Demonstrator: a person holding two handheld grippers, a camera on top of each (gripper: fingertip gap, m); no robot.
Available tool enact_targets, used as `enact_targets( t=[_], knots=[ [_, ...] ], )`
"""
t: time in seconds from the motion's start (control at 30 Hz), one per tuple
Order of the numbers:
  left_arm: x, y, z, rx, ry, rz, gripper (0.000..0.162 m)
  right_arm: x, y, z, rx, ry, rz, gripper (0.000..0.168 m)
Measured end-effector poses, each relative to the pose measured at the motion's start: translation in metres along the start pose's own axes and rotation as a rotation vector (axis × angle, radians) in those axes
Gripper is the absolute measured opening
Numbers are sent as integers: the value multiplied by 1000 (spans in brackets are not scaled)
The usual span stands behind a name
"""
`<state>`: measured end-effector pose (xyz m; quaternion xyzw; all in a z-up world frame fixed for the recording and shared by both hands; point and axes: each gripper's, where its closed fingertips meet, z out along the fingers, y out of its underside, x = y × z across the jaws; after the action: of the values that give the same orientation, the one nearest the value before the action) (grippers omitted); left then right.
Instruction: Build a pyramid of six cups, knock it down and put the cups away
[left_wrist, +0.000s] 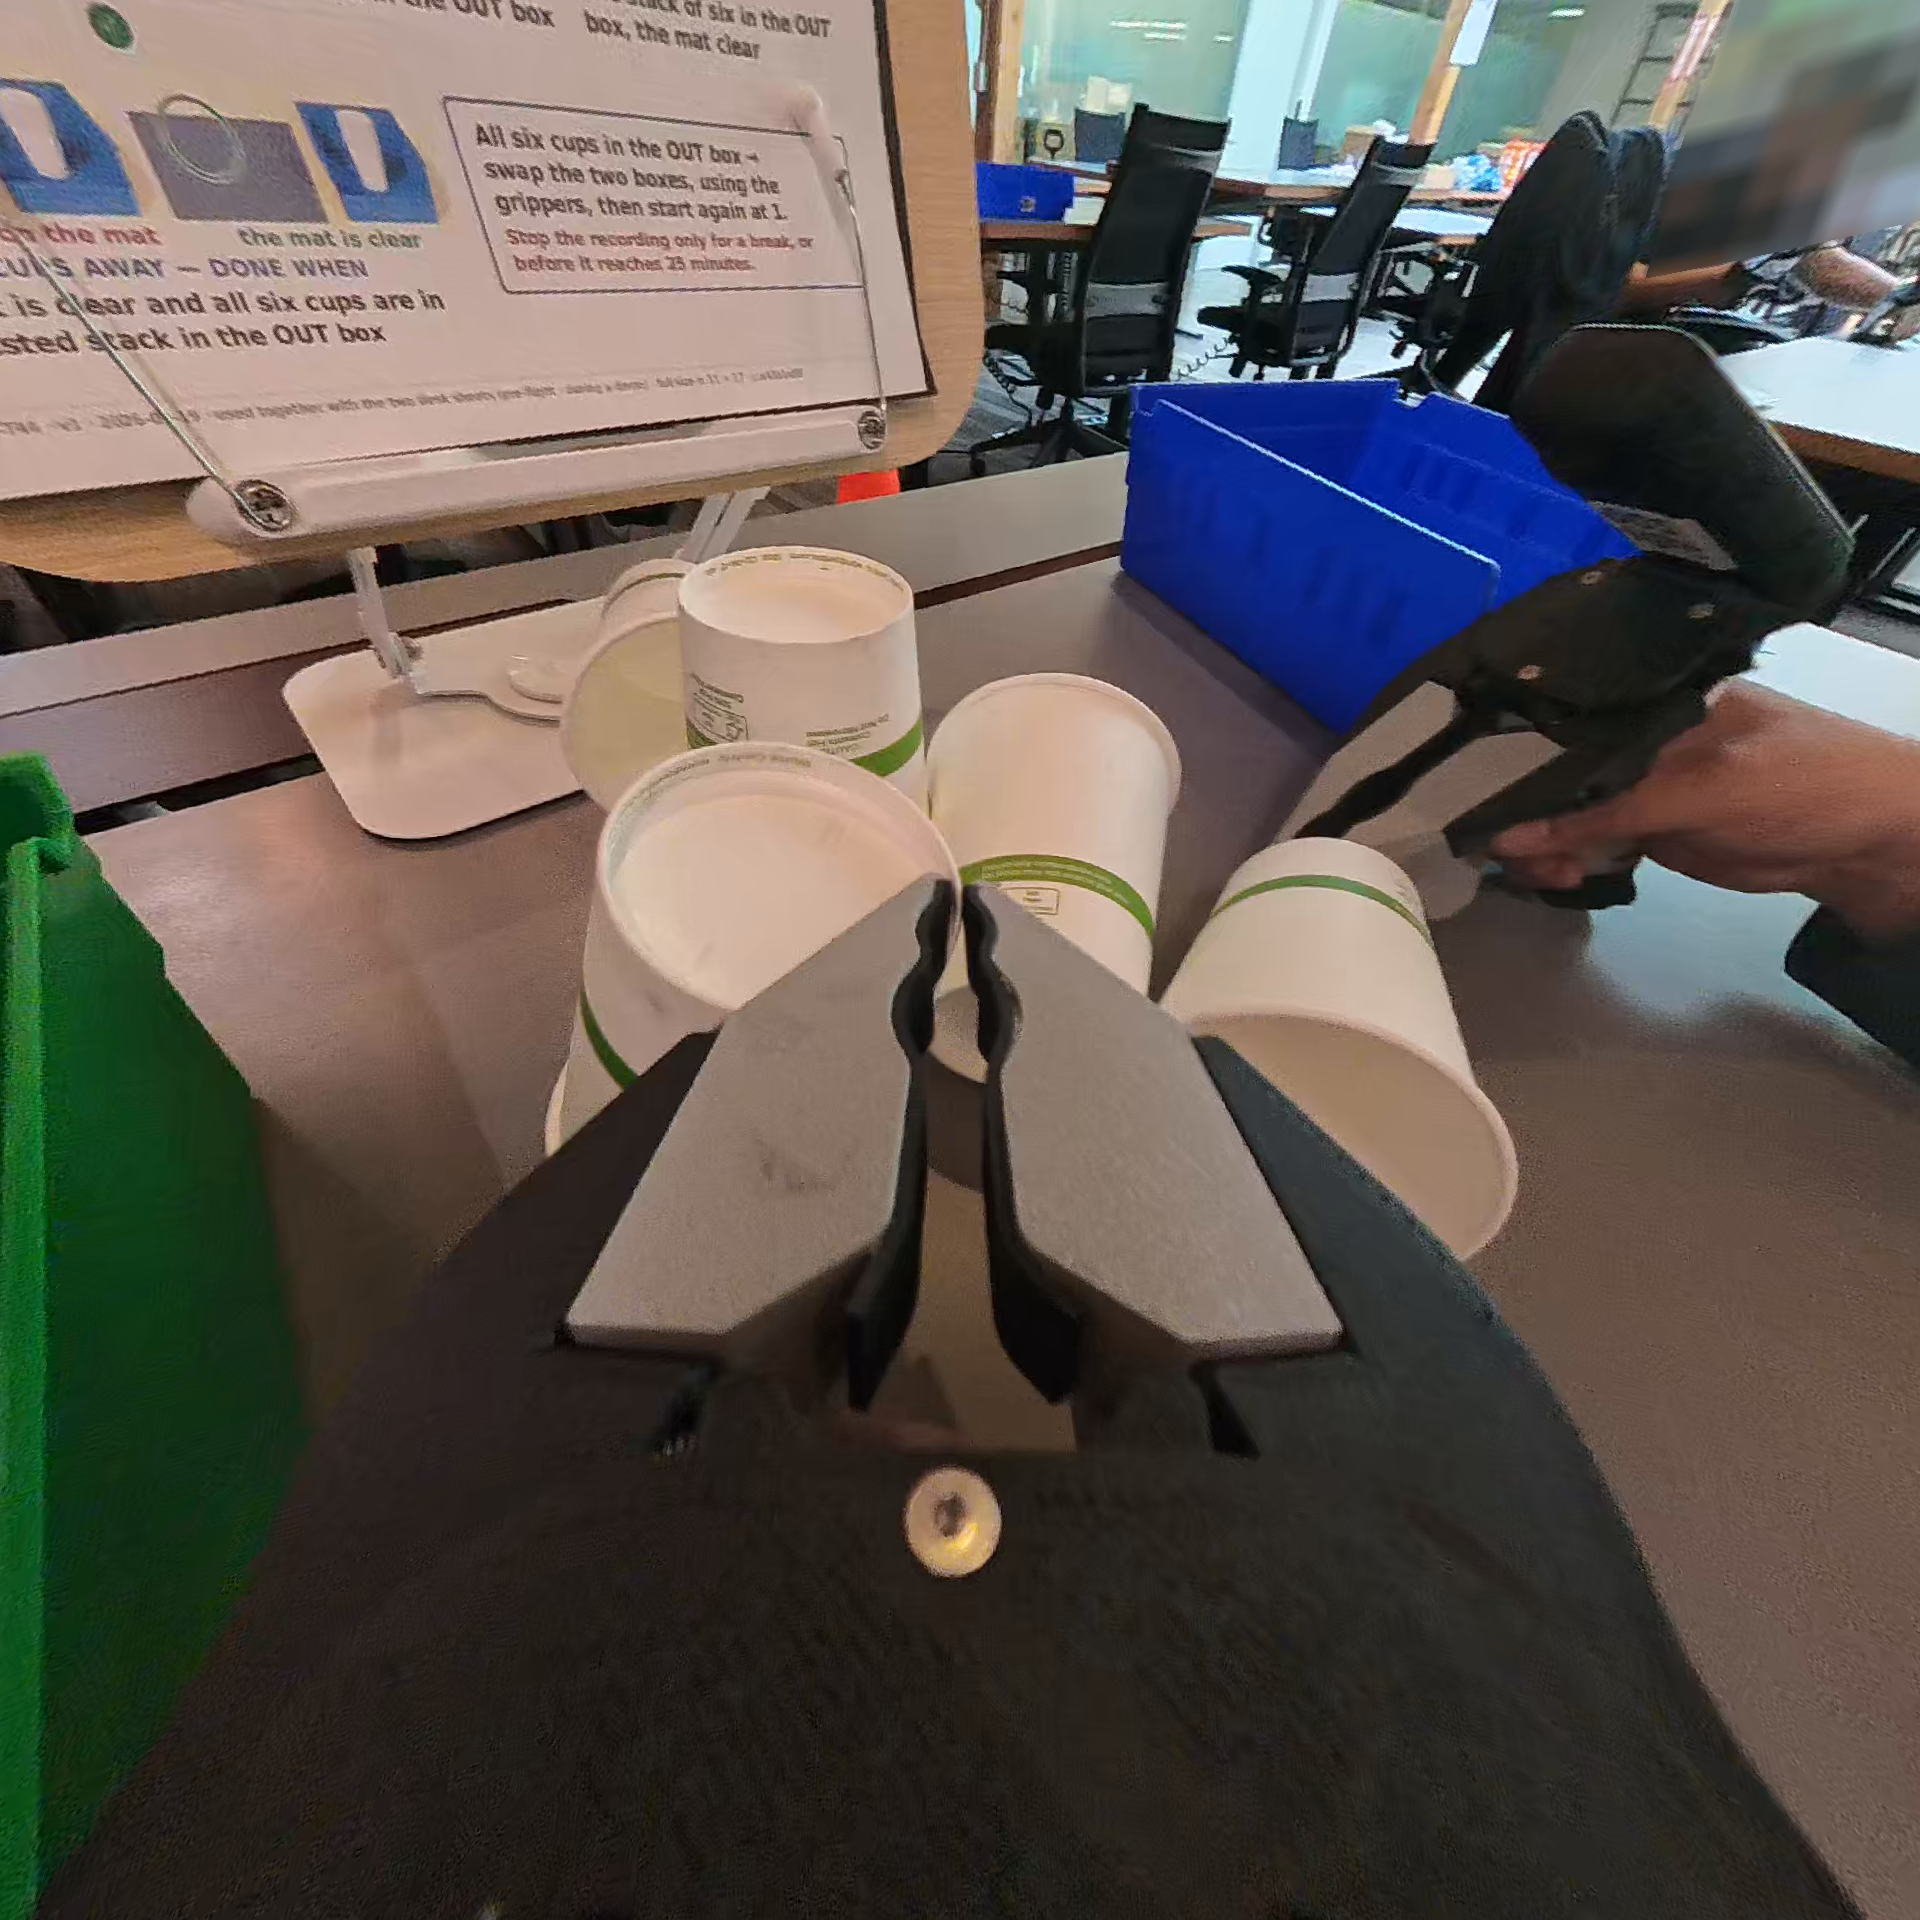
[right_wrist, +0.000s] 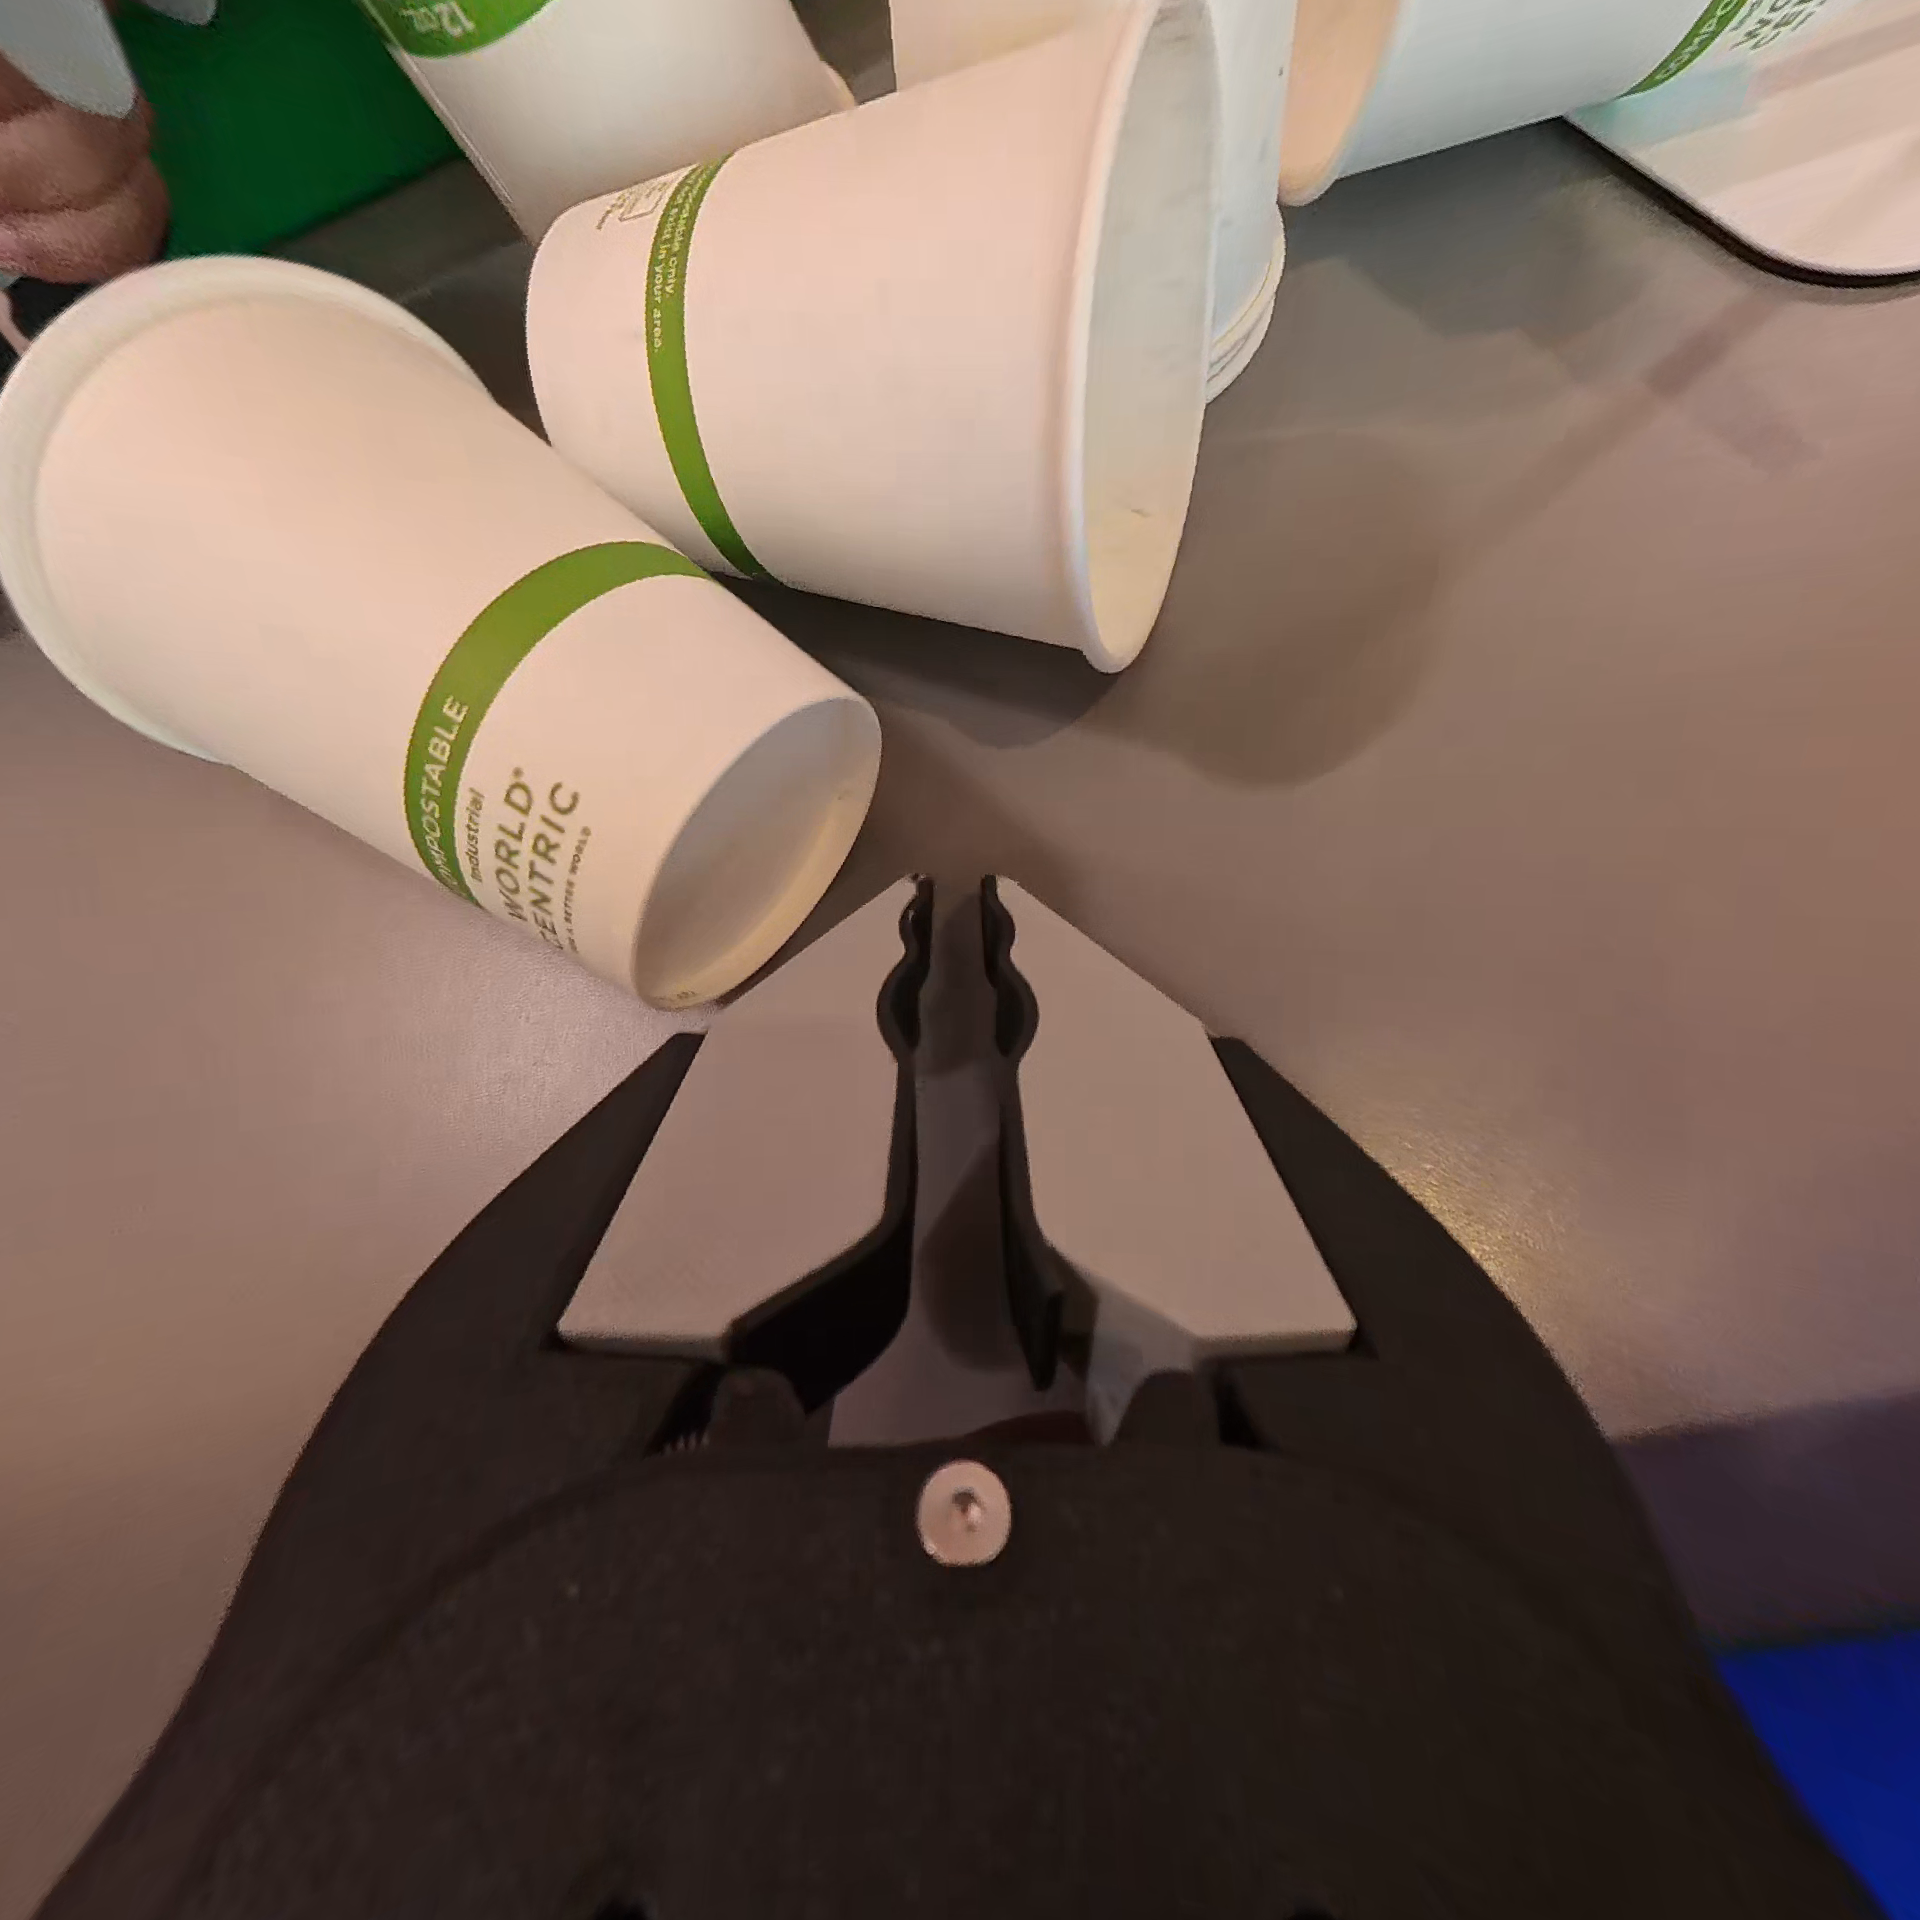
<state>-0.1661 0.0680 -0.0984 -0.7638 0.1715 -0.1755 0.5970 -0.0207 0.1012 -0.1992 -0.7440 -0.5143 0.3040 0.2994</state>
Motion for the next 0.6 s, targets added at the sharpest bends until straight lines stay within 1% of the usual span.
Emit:
enact_targets(
  t=[0.1, 0.17, 0.2, 0.23, 0.27, 0.3, 0.4, 0.5, 0.6],
  knots=[
    [6, 2, -4, -12, 51, -23, 0, 1, -1, -1, 9, -1, 15, 7],
    [17, 7, -5, -42, 141, -65, 0, 2, -2, -2, 17, 0, 26, 7],
    [25, 14, -5, -84, 202, -93, 0, 3, -2, -2, 18, -1, 30, 7],
    [34, 25, -5, -144, 264, -112, 4, 3, -2, -2, 18, -1, 32, 7],
    [42, 36, -3, -208, 320, -122, 13, 3, -2, -2, 16, -1, 32, 7],
    [49, 44, -1, -258, 352, -126, 18, 3, -1, -1, 14, -1, 31, 7],
    [53, 59, 9, -319, 330, -78, 26, 2, -2, -1, 15, 0, 22, 7],
    [53, 64, 14, -334, 289, 1, 25, 1, -3, -2, 20, 1, 21, 7],
    [51, 61, 16, -307, 257, 38, 24, 2, -3, -2, 19, 5, 18, 7]
  ],
)
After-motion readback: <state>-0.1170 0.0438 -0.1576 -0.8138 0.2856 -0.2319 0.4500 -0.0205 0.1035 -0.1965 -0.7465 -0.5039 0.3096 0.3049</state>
